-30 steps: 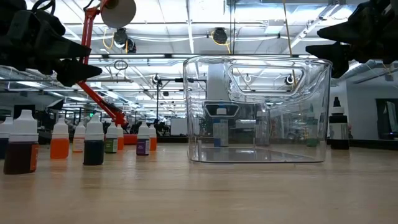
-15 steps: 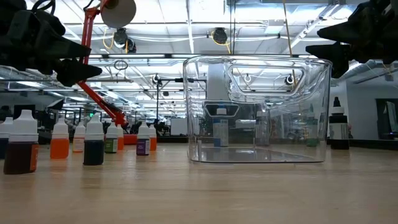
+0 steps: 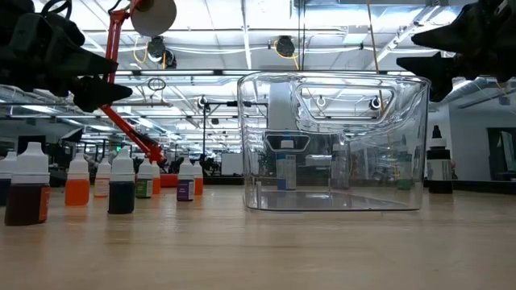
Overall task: Pick & Place food coloring
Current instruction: Put the black food coloring bottle into the transparent container, then put the green food coloring bottle into the transparent container
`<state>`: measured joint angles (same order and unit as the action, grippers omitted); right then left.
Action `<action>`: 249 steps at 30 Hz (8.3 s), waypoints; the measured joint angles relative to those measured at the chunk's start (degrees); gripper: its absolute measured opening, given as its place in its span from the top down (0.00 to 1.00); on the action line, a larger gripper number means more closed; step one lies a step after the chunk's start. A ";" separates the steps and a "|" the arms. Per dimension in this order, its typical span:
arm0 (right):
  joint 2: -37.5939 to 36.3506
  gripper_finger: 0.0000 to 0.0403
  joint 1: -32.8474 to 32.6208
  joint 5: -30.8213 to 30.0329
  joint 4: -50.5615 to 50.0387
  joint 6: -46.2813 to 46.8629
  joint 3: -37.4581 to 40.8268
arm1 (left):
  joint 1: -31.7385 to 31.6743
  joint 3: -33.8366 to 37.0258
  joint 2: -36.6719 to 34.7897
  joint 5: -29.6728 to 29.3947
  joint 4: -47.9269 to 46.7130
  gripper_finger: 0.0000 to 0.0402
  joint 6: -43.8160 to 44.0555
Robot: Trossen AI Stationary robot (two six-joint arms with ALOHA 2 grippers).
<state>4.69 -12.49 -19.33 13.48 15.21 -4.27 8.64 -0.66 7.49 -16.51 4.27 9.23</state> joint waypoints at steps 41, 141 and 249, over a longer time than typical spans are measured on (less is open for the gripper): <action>62.90 0.49 10.58 -5.84 -103.64 29.34 -66.24 | 0.00 0.02 0.00 0.00 0.25 0.09 0.00; 92.86 0.73 10.84 12.67 -73.53 -10.13 -101.39 | 0.00 0.02 0.00 -0.02 0.22 0.09 -0.01; 65.99 0.37 57.84 7.65 -61.82 -3.36 -46.77 | 0.01 0.02 0.00 -0.02 0.22 0.09 0.00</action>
<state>70.67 45.36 -11.68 -48.34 11.85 -51.05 8.65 -0.64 7.49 -16.53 4.49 9.23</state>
